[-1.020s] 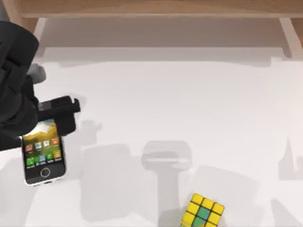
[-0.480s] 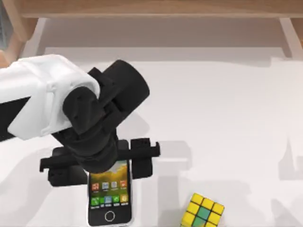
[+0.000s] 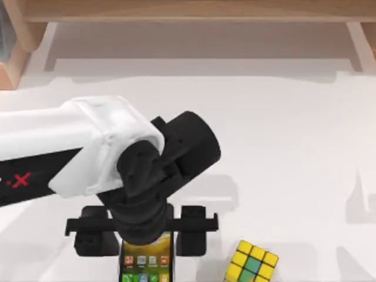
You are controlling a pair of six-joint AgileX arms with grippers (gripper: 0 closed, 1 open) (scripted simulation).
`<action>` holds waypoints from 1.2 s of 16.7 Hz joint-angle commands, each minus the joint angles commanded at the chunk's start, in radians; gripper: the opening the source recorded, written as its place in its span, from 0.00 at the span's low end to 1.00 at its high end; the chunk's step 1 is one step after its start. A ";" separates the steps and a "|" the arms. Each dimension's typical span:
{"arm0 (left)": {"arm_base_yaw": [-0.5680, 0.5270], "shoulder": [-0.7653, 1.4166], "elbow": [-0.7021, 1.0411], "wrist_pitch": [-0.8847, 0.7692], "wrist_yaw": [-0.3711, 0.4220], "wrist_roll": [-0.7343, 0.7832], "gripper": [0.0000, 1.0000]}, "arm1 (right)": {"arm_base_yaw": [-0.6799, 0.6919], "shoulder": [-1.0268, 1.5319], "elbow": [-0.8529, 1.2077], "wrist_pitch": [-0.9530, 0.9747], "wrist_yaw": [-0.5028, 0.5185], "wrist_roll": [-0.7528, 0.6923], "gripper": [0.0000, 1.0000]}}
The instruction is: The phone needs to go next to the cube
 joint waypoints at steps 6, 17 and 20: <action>0.005 -0.001 0.001 0.003 0.001 0.002 0.00 | 0.000 0.000 0.000 0.000 0.000 0.000 1.00; -0.005 0.056 -0.034 0.088 0.066 -0.016 0.00 | 0.000 0.000 0.000 0.000 0.000 0.000 1.00; -0.003 0.054 -0.064 0.135 0.070 -0.012 0.00 | 0.000 0.000 0.000 0.000 0.000 0.000 1.00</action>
